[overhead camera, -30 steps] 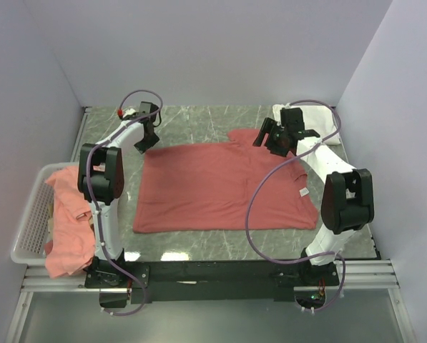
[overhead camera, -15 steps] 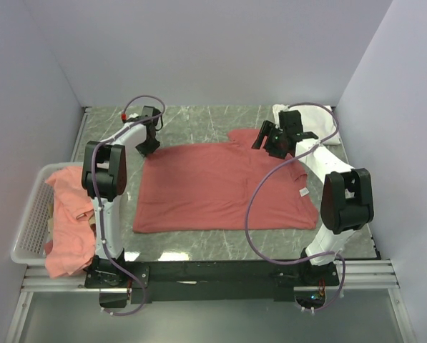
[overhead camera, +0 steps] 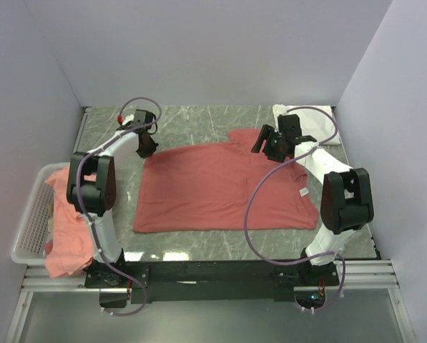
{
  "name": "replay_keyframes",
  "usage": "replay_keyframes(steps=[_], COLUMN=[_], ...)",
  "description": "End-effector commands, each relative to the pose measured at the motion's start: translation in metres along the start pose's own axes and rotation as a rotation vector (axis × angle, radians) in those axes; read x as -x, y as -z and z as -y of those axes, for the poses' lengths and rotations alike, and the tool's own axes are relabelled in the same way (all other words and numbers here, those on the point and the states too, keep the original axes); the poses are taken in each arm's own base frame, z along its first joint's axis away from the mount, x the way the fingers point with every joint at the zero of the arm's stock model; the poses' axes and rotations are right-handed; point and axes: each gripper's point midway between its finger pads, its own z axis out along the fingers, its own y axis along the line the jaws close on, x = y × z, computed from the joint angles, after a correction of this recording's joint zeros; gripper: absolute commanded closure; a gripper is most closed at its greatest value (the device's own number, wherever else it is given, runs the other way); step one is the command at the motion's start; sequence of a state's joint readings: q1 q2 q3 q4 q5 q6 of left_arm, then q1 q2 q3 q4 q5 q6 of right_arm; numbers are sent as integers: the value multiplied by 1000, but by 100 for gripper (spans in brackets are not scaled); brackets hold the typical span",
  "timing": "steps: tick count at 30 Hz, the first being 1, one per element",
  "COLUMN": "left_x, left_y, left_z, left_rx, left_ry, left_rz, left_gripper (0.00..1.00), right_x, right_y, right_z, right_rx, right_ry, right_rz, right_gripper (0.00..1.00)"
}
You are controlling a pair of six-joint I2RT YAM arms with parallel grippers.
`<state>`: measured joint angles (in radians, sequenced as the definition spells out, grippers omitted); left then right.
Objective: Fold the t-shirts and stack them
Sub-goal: Fold the tshirt
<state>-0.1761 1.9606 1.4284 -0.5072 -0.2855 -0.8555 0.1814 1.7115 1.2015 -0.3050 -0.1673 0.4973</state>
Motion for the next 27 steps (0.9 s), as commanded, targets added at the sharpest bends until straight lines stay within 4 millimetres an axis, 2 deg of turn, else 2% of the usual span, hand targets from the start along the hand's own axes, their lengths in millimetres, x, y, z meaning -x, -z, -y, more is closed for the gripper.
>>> replay_keyframes(steps=[1,6,7,9,10,11,13,15,17,18,19,21,22,25,27], left_x=[20,-7,-16,-27,-41,-51,-67,-83,-100,-101,-105,-103,-100,-84,-78], left_y=[40,62,65,77,74,78,83,91,97,101,105,114,117,122,117], left_z=[21,24,17,23,16,19,11,15,8,11,4,0,-1,-4,-5], left_rx=[-155,-241,-242,-293,-283,-302,-310,-352,-373,-407,-419,-435,-440,-414,-384], left_ry=[15,-11,-13,-22,-35,-51,-60,-87,-112,-115,-119,-126,-128,-102,-77], left_rz=[72,46,35,28,6,-3,-20,-31,-47,-40,-44,-22,-8,41,43], left_gripper=[89,88,88,87,86,85,84,81,72,70,63,56,49,47,48], right_x=[9,2,1,-1,-3,-3,-6,-9,-10,-11,-12,-12,-13,-10,-10], right_y=[10,10,10,10,11,12,12,15,17,17,18,20,20,23,24], right_z=[-13,-15,-15,-16,-16,-17,-16,-16,-17,-16,-17,-16,-16,-19,-21], right_rx=[46,52,53,56,54,58,56,60,61,61,62,57,57,63,66], right_ry=[13,19,19,21,23,23,26,31,32,34,35,37,38,37,39], right_rz=[51,45,44,44,43,46,43,45,49,50,49,52,54,62,60], right_gripper=[22,22,23,23,23,23,23,23,23,23,23,23,23,23,23])
